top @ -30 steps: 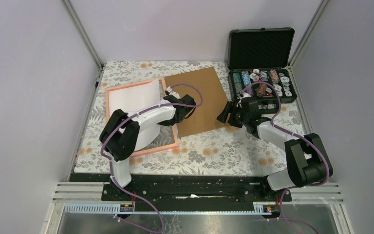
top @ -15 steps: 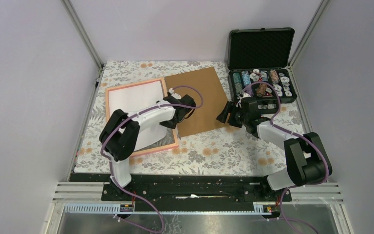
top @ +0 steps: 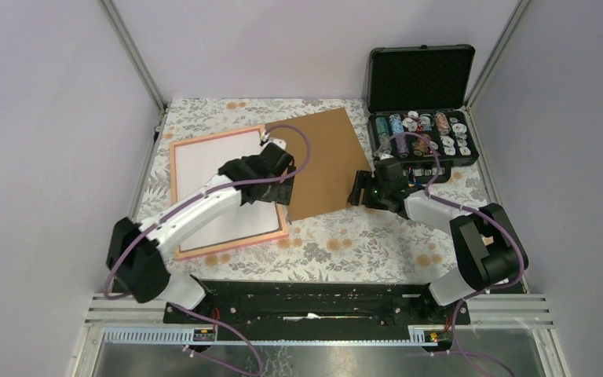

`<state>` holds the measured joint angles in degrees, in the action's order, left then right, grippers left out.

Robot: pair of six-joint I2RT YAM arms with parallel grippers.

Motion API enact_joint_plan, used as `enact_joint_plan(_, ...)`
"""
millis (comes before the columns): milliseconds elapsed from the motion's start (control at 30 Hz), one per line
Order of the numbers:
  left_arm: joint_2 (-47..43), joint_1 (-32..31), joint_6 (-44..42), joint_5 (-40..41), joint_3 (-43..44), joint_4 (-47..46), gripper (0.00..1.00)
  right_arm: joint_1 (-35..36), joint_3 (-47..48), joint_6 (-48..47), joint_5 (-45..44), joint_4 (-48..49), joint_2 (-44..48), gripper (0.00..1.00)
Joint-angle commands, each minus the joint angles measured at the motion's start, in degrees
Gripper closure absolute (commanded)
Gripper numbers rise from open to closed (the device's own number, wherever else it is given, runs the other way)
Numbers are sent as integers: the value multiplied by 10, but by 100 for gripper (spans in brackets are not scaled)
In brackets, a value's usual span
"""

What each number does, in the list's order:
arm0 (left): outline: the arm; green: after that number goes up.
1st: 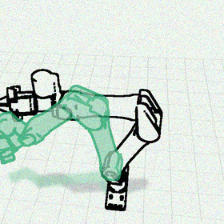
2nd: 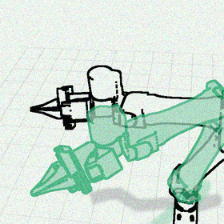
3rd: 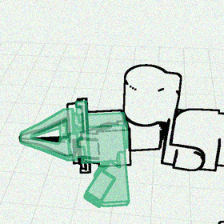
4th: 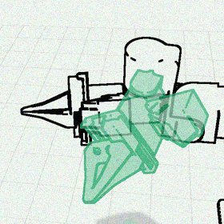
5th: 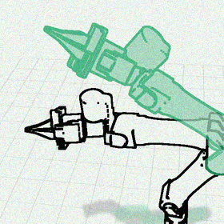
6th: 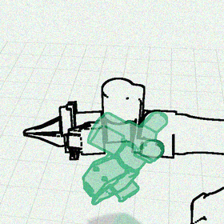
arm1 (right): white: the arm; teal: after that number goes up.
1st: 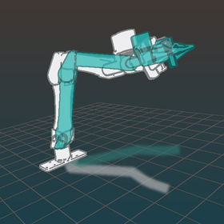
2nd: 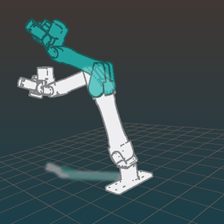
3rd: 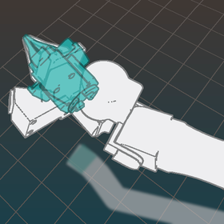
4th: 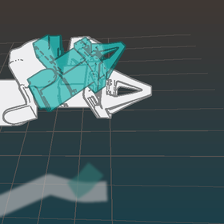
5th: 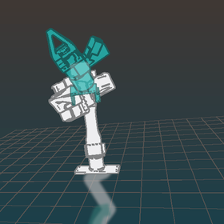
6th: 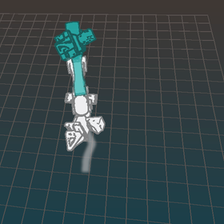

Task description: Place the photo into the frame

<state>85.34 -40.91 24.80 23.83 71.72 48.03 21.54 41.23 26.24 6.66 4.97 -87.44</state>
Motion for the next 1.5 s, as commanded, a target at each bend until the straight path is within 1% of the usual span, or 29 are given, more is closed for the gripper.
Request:
enact_joint_plan(0, -89, 3, 0, -107, -45, -79, 1, 53, 51, -37, -77, -83, -2, 25)
enact_joint_plan(67, -131, 3, 17, -151, -83, -128, 1, 72, 49, -26, -54, -87, 4, 24)
enact_joint_plan(167, -179, 5, 57, -231, -146, -229, 1, 75, 8, 19, 11, -46, 21, 24)
enact_joint_plan(233, -196, 6, 91, -265, -184, -291, 1, 80, -11, 39, 24, -23, 30, 24)
enact_joint_plan(333, -200, 7, 143, -306, -238, -392, 1, 81, -17, 42, 36, -24, 24, 24)
enact_joint_plan(367, -197, 7, 155, -308, -251, -418, 2, 81, -18, 42, 42, -23, 21, 24)
enact_joint_plan(433, -194, 7, 182, -289, -269, -436, 2, 86, -21, 55, 62, -8, 16, 27)
enact_joint_plan(500, -212, 7, 193, -277, -292, -458, 1, 106, -30, 84, 82, 36, 12, 29)
enact_joint_plan(600, -269, 8, 179, -235, -308, -437, 1, 149, -38, 146, 98, 130, -17, 29)
enact_joint_plan(733, -363, 10, 149, -173, -310, -362, 1, 200, -49, 232, 91, 295, -84, 32)
enact_joint_plan(800, -412, 10, 143, -153, -307, -322, 1, 223, -34, 247, 70, 325, -116, 34)
enact_joint_plan(933, -483, 10, 150, -143, -303, -266, 1, 261, 17, 248, 23, 330, -168, 34)
enact_joint_plan(1067, -520, 11, 169, -151, -311, -255, 1, 305, 95, 271, 29, 336, -249, 34)
enact_joint_plan(1167, -523, 10, 174, -145, -306, -247, 1, 334, 133, 276, 34, 347, -272, 34)
enact_joint_plan(1233, -515, 10, 171, -125, -296, -232, 1, 339, 143, 259, 37, 329, -261, 33)
enact_joint_plan(1333, -483, 10, 169, -97, -265, -196, 1, 329, 129, 214, 5, 251, -210, 30)
enact_joint_plan(1400, -462, 10, 169, -94, -256, -185, 1, 308, 103, 186, -15, 204, -165, 28)
enact_joint_plan(1467, -447, 11, 177, -100, -260, -188, 1, 279, 62, 163, -20, 178, -113, 27)
